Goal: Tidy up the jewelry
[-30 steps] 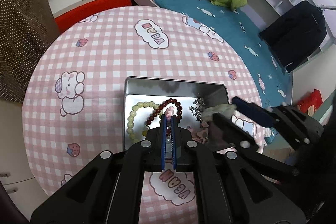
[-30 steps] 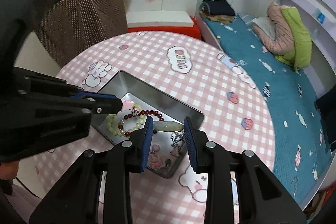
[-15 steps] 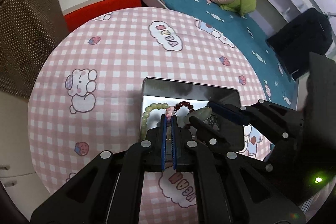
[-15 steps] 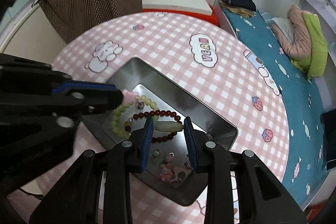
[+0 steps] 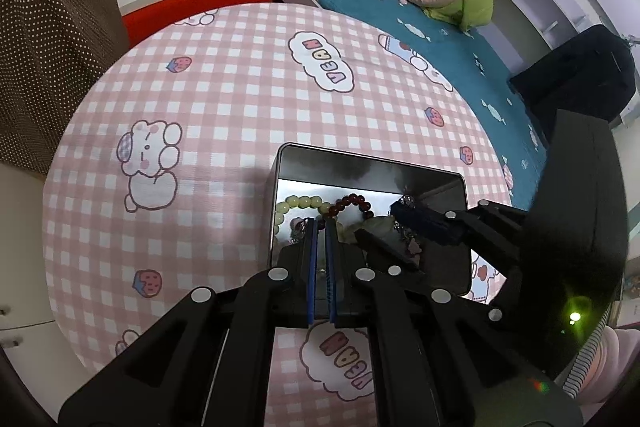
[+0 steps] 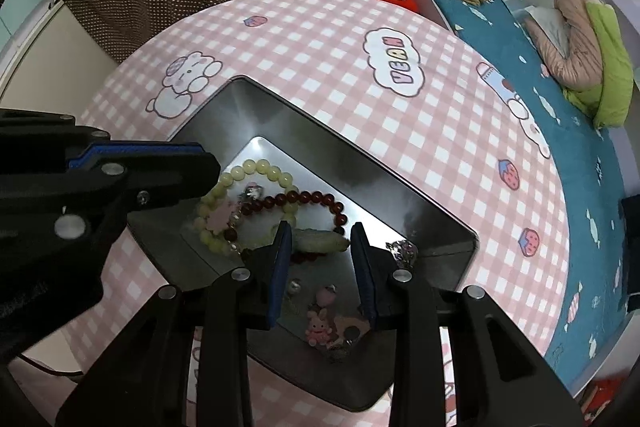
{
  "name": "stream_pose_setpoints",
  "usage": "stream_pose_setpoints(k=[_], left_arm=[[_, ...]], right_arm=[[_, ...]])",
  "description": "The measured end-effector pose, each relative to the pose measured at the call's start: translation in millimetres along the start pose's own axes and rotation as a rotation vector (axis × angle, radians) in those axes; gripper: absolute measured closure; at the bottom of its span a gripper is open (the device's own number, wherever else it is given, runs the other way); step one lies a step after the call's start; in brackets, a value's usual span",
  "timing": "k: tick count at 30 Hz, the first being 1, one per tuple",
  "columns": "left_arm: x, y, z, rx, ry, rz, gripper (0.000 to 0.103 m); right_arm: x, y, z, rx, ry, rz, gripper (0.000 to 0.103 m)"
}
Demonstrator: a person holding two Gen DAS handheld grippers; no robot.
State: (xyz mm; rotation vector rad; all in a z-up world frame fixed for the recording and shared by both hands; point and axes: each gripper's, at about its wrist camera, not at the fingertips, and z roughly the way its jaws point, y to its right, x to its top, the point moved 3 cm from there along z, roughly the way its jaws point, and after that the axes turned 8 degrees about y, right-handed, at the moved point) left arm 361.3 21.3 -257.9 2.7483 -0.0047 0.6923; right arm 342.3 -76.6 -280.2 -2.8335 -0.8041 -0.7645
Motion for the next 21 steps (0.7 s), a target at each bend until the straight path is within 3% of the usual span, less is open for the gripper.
stream_pose_setpoints(k=[6,9,12,16,21], left_arm=[[0.2,0.2,2.6,0.002,-0.022,0.011,0.098],[-0.8,3.2,2.9,0.018,-0.031,0.036,0.096],[-3.4,7.4,0.3,0.044,-0.036,0.067,0.077],[-6.4,14.4,-9.1,0.044,-0.018,0.097,0.062],[-12.7,19.5,-20.7,0.043,-0.005,0.119,0.056]], right_arm=[[-5.4,10.1,-12.7,-0.012,0.017,0.044,0.061],[-8.1,14.0,-23.3,-0.013,0.043,0.070,0.061],[-9.2,15.0,-30.7,-0.028,0.061,0.088,0.057],[-12.4,19.9,-43.3,-0.038,0.086,0.129,0.057],[-16.9,17.2,-58.7,-0.082,0.110,0.146,0.054]])
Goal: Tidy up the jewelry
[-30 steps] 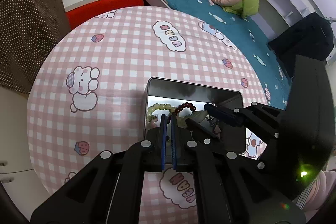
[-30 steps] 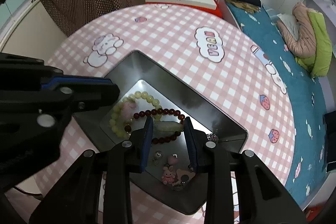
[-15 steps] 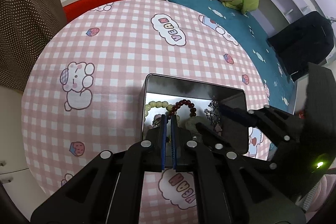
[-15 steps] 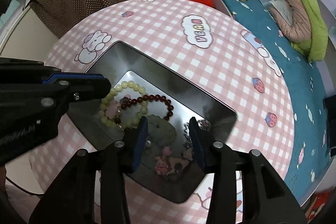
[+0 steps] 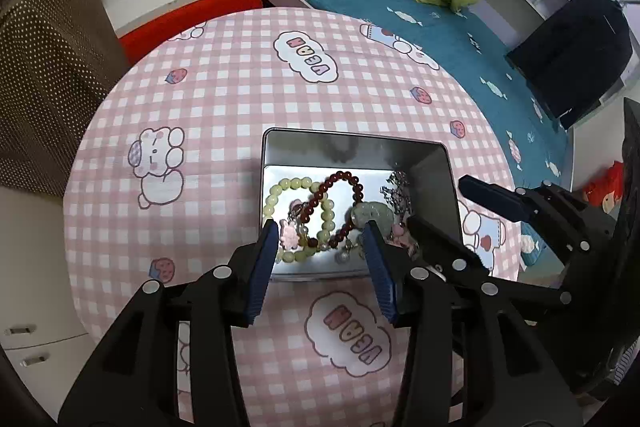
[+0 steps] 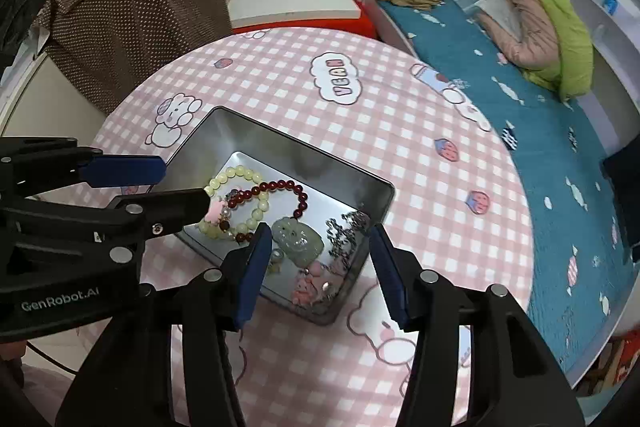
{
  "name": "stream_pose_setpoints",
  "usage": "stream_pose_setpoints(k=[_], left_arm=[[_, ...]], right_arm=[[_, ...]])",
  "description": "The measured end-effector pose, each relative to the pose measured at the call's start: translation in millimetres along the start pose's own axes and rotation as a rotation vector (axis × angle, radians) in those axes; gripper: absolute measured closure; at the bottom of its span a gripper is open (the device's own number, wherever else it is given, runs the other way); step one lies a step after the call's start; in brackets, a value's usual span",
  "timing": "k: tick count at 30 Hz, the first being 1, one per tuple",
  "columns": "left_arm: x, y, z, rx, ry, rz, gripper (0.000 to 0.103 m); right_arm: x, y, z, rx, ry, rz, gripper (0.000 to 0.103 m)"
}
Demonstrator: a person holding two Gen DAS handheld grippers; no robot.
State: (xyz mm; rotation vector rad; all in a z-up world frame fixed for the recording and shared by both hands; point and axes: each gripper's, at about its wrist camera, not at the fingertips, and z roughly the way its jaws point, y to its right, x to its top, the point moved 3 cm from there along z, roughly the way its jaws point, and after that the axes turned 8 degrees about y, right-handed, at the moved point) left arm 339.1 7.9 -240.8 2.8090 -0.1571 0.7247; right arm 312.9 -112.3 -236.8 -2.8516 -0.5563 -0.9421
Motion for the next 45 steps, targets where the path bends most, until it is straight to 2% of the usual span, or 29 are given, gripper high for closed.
stream_pose_setpoints(k=[1,5,7,16,21,26,33,41,45], left_arm=[[-1.6,0.8,-2.8,0.002,0.001,0.004,0.052],[-7.7,4.8,-16.1,0.000,0.019,0.029,0.050],[-10.5,7.7,-23.1,0.001,0.032,0.044,0.041],[-31.3,21.3,-68.9,-0.024,0.107,0.120,0.035],[-38.2,31.5,-96.7,-0.021,0.157,0.149,0.030],[-41.1,40.6,-123.2,-0.014,0.214,0.167,0.030],[-46.9,55.9,-166.7,0.035,0.319,0.158,0.030],[-67.3,75.4,-223.2,0.064,0.424,0.126,0.030],[-81.6,82.9,-249.3,0.079,0.472,0.129,0.030]], right_arm=[[-1.4,0.8,-3.8,-0.005,0.006,0.013,0.054],[-7.8,1.2,-18.5,-0.024,0.025,0.047,0.054],[-11.7,-0.2,-27.8,-0.040,0.038,0.058,0.054],[-31.1,-13.9,-78.6,-0.103,0.103,0.112,0.054],[-36.6,-19.2,-105.3,-0.108,0.145,0.146,0.054],[-39.9,-19.7,-133.8,-0.112,0.203,0.164,0.054],[-46.1,-11.3,-178.5,-0.116,0.309,0.171,0.054],[-54.0,-15.7,-238.6,-0.167,0.445,0.170,0.054],[-65.1,-21.7,-263.4,-0.169,0.486,0.180,0.054]])
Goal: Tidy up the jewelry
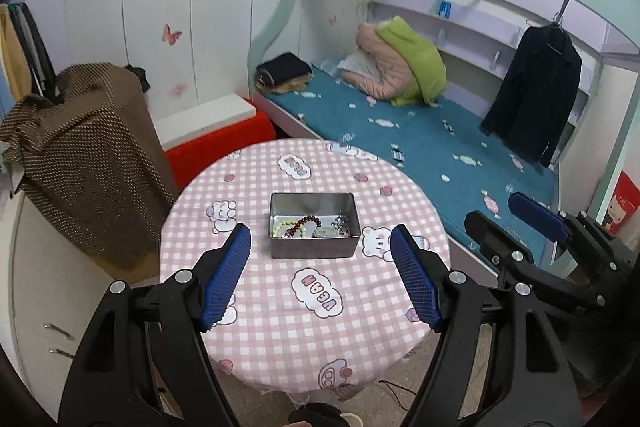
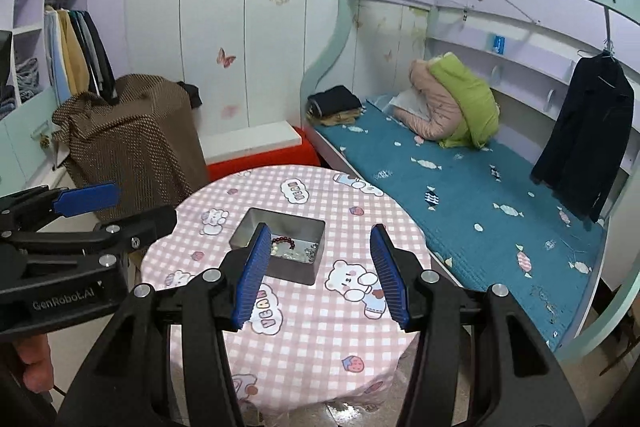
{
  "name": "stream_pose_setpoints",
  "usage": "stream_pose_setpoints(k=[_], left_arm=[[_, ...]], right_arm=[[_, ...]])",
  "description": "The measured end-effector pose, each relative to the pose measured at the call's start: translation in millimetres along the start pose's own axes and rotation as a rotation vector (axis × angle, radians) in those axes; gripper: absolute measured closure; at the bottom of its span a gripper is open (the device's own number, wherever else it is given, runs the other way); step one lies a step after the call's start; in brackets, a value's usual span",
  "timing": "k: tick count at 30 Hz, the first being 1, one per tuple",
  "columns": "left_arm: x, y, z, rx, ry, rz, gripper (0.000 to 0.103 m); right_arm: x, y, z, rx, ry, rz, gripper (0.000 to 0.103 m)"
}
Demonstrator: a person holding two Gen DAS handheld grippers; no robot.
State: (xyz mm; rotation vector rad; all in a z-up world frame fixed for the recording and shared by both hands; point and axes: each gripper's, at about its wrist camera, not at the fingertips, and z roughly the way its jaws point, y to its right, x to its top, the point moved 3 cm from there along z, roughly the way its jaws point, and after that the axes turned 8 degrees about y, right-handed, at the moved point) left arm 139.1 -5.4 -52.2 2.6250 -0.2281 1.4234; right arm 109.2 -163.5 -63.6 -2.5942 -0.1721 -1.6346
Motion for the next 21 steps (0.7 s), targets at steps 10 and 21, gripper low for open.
stream_pose_setpoints(k=[10,21], left_arm=[[-12.2,10.0,-60.8,0.040,0.111,0.017,0.030],[-28.2,8.5,-88.9,0.076,0.184,-0.002,0.030]], right_arm=[[-3.3,-5.7,-62.4,-0.028,0.137,-0.001,0.053],[-10.7,-11.1,-86.9,-0.036,0.240,0.005,0.048]])
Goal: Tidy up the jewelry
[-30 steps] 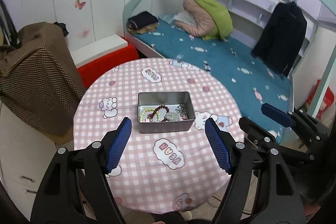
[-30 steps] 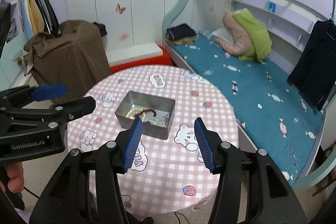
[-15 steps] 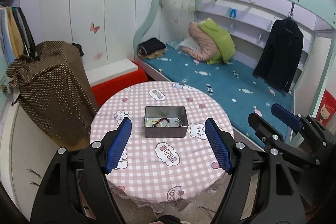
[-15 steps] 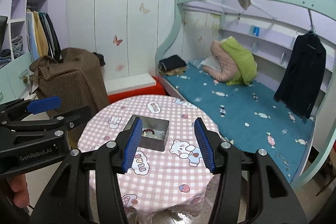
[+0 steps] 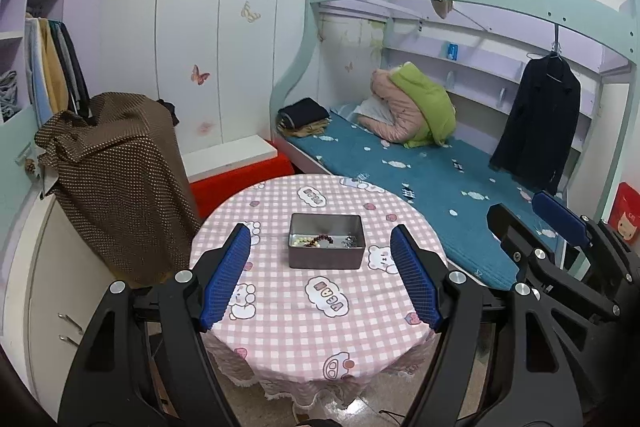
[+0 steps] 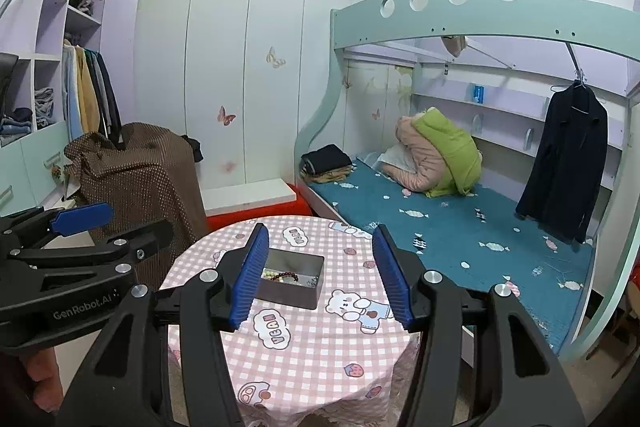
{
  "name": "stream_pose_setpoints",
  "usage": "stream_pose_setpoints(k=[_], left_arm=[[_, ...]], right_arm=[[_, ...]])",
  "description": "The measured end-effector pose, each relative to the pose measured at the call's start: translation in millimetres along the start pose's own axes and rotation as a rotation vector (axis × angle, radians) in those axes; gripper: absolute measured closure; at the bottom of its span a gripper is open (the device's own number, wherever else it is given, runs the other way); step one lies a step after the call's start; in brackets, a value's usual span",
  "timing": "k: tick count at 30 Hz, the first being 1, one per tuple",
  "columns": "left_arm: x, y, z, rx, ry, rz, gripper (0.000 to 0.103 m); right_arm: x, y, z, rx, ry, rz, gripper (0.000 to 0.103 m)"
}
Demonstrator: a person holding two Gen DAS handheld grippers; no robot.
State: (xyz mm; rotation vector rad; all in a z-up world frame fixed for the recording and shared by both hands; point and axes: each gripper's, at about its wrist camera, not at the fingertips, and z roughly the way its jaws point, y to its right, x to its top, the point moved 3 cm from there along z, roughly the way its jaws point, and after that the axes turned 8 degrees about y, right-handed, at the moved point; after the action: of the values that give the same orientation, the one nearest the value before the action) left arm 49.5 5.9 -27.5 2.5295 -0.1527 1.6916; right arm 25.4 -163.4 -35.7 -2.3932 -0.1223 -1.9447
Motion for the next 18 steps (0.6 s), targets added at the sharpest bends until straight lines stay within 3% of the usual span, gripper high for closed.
stream_pose_setpoints(k=[3,18], left_arm=[[-1.6,-0.9,-4.8,0.002,0.011,-0.003,0.030],[-0.3,-1.2,-0.4,-0.024,0.023,0.013,0.030]], right_arm=[[0.9,3.6,-0.6,-0.004,0.020,0.007,0.042],[-0.7,2.5,-3.5,-0.006,0.033,-0.001,0.041]])
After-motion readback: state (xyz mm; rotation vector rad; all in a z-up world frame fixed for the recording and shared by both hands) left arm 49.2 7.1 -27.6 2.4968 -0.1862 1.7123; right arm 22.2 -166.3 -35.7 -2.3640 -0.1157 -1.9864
